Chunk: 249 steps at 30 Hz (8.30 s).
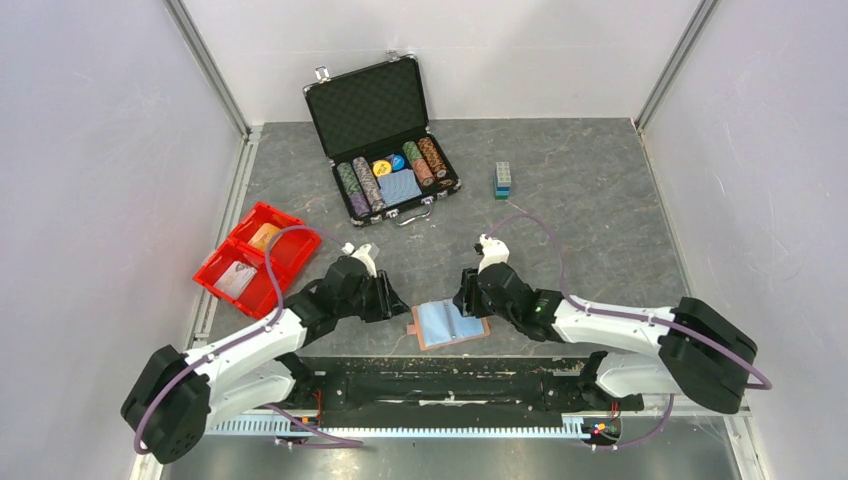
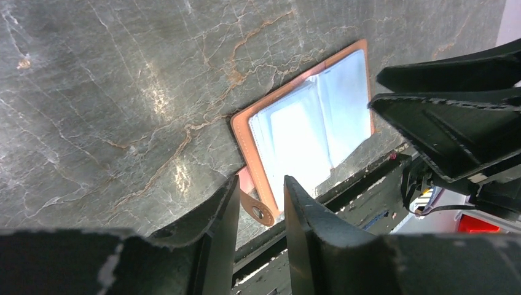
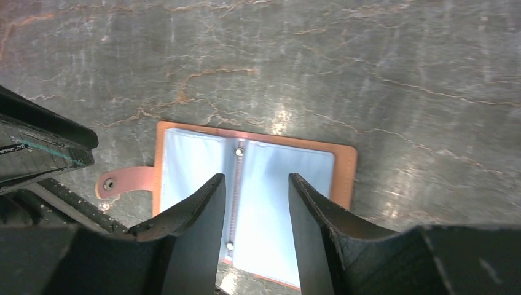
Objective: Take the credit cards out of the card holder
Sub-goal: Remove the credit card from the card holder.
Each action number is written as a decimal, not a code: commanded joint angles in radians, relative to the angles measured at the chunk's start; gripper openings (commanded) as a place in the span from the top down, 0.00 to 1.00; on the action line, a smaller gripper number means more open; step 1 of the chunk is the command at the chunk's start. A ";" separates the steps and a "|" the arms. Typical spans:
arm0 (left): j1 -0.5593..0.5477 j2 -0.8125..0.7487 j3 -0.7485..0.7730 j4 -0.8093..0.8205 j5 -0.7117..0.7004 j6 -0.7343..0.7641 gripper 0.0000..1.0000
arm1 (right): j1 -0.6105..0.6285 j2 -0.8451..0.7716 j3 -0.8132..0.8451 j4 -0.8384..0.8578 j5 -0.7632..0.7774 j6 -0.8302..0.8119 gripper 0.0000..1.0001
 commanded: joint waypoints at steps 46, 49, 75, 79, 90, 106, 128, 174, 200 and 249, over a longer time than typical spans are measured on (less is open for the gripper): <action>-0.006 -0.365 0.003 -0.262 -0.302 -0.046 0.49 | 0.310 0.391 0.335 -0.300 0.312 -0.021 0.41; -0.006 -0.372 -0.002 -0.262 -0.302 -0.047 0.49 | 0.313 0.394 0.337 -0.309 0.312 -0.021 0.37; -0.006 -0.320 0.008 -0.217 -0.245 -0.026 0.49 | 0.318 0.328 0.311 -0.290 0.364 0.005 0.88; -0.006 -0.294 0.015 -0.202 -0.220 -0.021 0.49 | 0.314 0.268 0.304 -0.281 0.394 -0.011 1.00; -0.007 -0.130 0.025 -0.056 -0.039 -0.008 0.50 | 0.221 0.068 0.105 -0.194 0.364 -0.016 0.99; -0.174 0.177 0.193 0.075 -0.041 0.000 0.52 | 0.064 -0.218 -0.142 -0.157 0.333 -0.025 0.78; -0.312 0.703 0.427 0.290 -0.090 0.087 0.35 | -0.022 -0.390 -0.241 -0.073 0.200 -0.099 1.00; -0.312 0.406 0.204 0.288 -0.062 0.018 0.98 | -0.077 -0.336 -0.109 -0.148 -0.059 -0.152 0.39; -0.312 0.340 0.175 0.273 -0.083 0.008 0.98 | 0.085 -0.220 -0.115 -0.163 0.089 -0.087 0.56; -0.313 0.324 0.159 0.253 -0.091 0.021 0.98 | 0.082 -0.228 0.030 -0.339 0.235 -0.219 0.44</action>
